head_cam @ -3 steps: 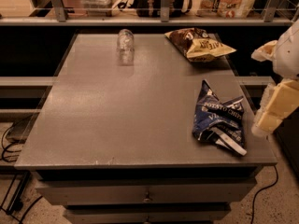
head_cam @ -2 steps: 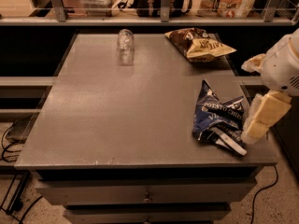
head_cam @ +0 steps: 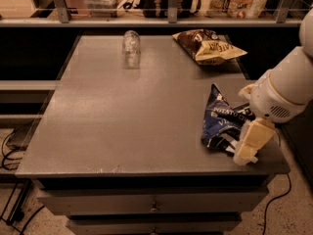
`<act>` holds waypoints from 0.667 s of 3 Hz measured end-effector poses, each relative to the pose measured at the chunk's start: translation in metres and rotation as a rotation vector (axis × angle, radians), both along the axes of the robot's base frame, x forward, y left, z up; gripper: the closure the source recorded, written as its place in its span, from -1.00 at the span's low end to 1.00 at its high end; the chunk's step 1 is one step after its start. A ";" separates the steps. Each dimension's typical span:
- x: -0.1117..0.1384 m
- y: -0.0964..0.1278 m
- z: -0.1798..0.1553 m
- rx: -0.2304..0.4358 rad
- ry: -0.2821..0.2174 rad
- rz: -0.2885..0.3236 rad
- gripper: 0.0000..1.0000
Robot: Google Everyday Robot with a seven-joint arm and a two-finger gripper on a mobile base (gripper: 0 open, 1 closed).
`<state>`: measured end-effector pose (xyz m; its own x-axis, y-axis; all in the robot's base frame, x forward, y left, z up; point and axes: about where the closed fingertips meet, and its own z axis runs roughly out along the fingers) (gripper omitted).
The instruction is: Move blue chip bag near water bottle
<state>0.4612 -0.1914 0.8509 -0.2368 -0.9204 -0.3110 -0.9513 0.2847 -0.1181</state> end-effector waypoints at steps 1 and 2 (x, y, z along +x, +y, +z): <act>0.005 -0.004 -0.021 -0.020 0.032 -0.036 -0.62; 0.007 -0.005 -0.017 -0.035 0.034 -0.059 -0.16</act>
Offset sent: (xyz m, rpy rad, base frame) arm 0.0112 -0.0078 -0.0120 -0.0509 0.0343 -0.0908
